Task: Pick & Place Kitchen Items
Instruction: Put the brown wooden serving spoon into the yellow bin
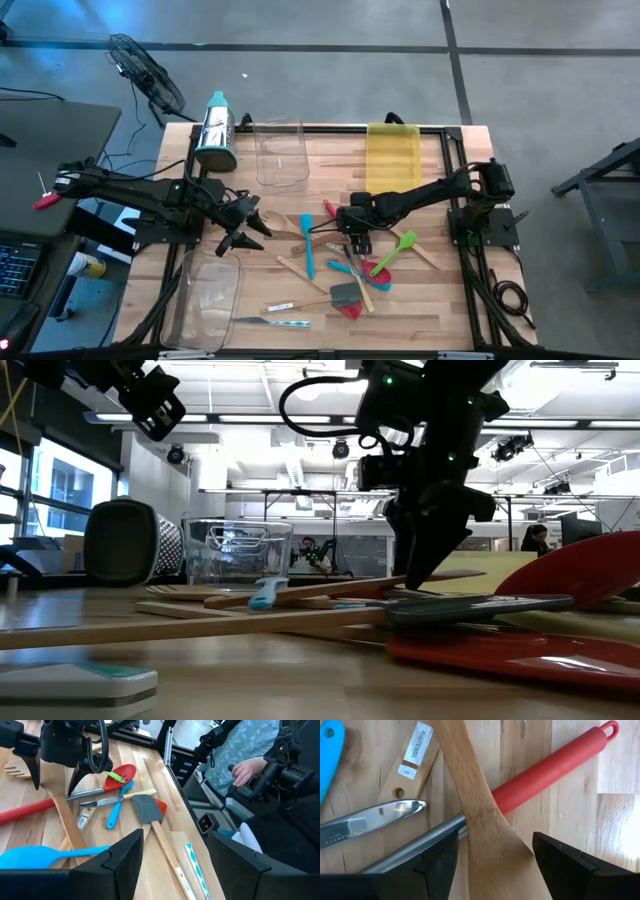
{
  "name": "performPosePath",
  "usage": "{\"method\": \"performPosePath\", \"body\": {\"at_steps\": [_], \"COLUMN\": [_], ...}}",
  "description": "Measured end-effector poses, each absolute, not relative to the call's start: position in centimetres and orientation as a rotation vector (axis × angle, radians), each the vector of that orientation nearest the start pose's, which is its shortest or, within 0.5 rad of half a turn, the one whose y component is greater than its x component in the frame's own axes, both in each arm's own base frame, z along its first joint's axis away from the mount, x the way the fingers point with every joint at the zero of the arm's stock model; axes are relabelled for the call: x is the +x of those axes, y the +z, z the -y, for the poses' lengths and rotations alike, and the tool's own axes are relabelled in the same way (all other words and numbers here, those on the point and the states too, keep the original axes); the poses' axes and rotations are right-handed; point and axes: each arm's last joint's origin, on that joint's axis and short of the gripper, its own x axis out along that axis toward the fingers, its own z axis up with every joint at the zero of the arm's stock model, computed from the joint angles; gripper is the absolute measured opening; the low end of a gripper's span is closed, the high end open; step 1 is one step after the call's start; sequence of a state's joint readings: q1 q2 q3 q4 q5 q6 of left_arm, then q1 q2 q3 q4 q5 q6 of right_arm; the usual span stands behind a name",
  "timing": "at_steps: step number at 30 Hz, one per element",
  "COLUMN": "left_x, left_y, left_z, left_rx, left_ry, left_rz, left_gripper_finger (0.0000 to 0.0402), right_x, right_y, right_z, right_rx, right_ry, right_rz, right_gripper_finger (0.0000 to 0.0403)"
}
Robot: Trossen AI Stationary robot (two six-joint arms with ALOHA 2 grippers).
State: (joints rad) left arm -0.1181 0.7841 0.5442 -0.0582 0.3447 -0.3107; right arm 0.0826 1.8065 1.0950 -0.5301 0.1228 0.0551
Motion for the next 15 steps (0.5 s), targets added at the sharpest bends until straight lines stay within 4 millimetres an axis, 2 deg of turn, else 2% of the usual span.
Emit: {"method": "performPosePath", "body": {"at_steps": [9,15], "left_x": [17.4,17.4], "left_y": [26.2,26.2], "left_z": [3.0,3.0], "left_rx": [-0.337,-0.337], "left_ry": [-0.41,-0.41], "left_rz": [-0.367,-0.367], "left_gripper_finger": [0.0217,0.0217], "right_x": [33.3,33.3], "right_y": [15.2,15.2], "right_z": [-1.4,-1.3], "right_rx": [-0.003,0.018], "right_ry": [-0.105,-0.091], "right_rz": [-1.287,-1.288], "right_gripper_finger": [0.0245,0.0211]}}
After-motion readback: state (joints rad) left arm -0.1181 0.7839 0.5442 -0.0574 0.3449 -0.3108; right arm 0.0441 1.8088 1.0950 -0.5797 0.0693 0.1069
